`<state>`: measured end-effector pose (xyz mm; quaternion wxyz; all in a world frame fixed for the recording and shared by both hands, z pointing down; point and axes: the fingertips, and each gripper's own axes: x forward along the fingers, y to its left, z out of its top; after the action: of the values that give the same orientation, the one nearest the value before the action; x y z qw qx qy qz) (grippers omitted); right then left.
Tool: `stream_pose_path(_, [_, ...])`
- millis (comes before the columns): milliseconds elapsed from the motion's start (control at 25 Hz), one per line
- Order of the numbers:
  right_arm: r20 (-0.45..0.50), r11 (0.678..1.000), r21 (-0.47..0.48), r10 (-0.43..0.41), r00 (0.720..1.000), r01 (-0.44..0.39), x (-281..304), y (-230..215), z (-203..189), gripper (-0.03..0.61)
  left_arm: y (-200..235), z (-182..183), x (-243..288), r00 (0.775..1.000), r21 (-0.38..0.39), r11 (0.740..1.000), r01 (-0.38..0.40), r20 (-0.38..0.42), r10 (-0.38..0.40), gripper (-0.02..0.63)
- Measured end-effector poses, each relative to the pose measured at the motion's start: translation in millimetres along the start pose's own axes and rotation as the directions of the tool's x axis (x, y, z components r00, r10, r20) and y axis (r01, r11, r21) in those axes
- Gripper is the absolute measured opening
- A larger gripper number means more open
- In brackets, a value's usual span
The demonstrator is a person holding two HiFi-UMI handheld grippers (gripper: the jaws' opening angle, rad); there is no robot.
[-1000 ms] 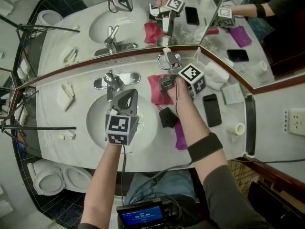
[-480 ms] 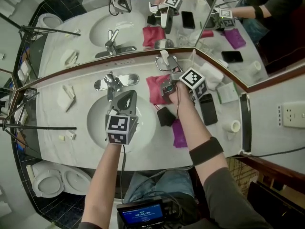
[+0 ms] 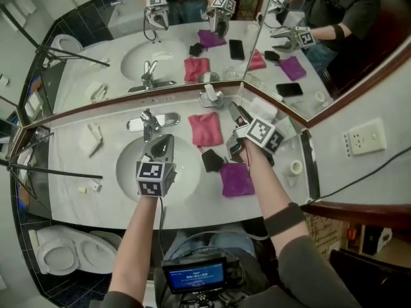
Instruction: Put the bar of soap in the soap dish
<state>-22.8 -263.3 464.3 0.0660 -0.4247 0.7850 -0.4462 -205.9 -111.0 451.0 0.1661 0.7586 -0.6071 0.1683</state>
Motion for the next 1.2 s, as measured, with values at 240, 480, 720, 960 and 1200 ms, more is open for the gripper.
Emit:
stream_pose_path(240, [-0.004,0.986,-0.160,-0.052,0.999,0.051,-64,-5,13,0.102,3,-3,-30,1.000,-0.053,0.999,-0.001,0.019,0.003,0.000])
stream_pose_path(480, [-0.001,0.918,-0.365,-0.169,0.986,0.157,-121,-26,15,0.036,10,7,-59,0.999,-0.056,0.998,-0.010,0.053,0.013,0.000])
stream_pose_path(720, [0.042,0.794,-0.553,-0.277,0.960,0.253,-174,-52,10,0.017,10,4,-88,0.998,-0.039,0.999,-0.007,0.060,0.009,0.000])
stream_pose_path(960, [0.092,0.752,-0.587,-0.306,0.948,0.300,-205,-57,12,0.015,14,3,-102,0.997,-0.035,0.999,-0.010,0.071,0.012,0.000])
stream_pose_path(1200, [0.119,0.735,-0.588,-0.332,0.936,0.336,-225,-64,18,0.014,15,2,-109,0.997,-0.040,0.999,-0.015,0.077,0.018,0.000])
